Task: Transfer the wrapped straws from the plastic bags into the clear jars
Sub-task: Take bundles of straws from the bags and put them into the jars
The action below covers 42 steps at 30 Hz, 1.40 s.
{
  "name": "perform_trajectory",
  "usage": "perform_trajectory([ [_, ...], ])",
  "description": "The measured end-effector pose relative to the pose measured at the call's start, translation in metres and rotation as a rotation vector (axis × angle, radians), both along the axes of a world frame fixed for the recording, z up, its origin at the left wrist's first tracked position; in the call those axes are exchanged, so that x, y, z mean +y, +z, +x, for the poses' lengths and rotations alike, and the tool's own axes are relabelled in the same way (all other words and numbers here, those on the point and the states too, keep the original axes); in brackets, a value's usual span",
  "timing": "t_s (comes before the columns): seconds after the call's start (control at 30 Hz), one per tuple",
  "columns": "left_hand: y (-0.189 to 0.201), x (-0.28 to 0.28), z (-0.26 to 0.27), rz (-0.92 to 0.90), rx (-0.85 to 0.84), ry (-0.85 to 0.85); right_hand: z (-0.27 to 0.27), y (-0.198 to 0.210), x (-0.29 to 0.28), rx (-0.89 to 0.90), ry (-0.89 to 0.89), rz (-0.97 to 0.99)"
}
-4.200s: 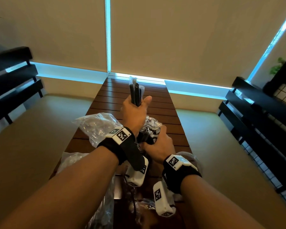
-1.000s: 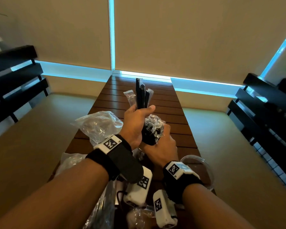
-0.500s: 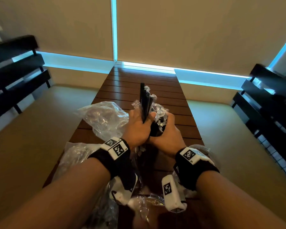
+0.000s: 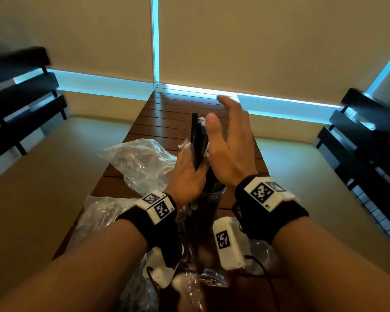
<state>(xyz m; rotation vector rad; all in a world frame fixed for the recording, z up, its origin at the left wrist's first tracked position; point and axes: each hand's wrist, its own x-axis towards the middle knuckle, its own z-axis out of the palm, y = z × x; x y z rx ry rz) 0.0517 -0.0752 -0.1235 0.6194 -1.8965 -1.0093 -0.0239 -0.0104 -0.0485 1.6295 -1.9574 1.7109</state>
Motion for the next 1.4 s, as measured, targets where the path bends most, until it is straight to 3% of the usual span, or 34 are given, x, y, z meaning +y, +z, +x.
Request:
perform_trajectory([
  [0.1,-0.002,0.002,0.002,-0.017,-0.070,0.008,0.010,0.024,-0.013,0.188,-0.010,0.010],
  [0.2,-0.006,0.003,0.006,0.128,-0.197,0.072,0.009,0.029,-0.020,0.320,0.026,0.272],
  [0.37,0.002,0.002,0.011,0.183,-0.026,-0.068,0.006,0.003,-0.023,0.402,-0.004,0.372],
  [0.57,-0.013,-0.008,0.022,0.274,-0.146,-0.149,0.008,-0.020,-0.009,0.489,0.016,0.555],
  [0.67,-0.016,-0.012,0.026,0.132,-0.237,-0.198,0.008,-0.025,-0.011,0.591,0.010,0.641],
  [0.73,-0.015,-0.007,0.026,0.055,-0.294,-0.236,0.006,-0.026,-0.011,0.565,0.055,0.649],
  [0.83,-0.013,0.001,0.026,0.056,-0.232,-0.247,0.005,-0.019,-0.012,0.551,0.074,0.687],
  [0.93,-0.008,0.008,0.025,0.193,-0.127,-0.276,0.009,-0.016,-0.016,0.574,-0.067,0.673],
  [1.03,-0.007,0.009,0.023,0.079,-0.191,-0.245,0.011,-0.027,-0.019,0.542,-0.175,0.756],
  [1.1,-0.009,0.006,0.023,0.022,-0.211,-0.210,0.011,-0.036,-0.022,0.508,-0.171,0.819],
  [1.3,-0.023,-0.001,0.024,0.102,-0.197,-0.140,0.009,-0.039,-0.026,0.539,-0.076,0.910],
  [1.4,-0.016,0.003,0.019,0.088,-0.208,-0.161,0.000,-0.028,-0.024,0.433,-0.116,0.821],
])
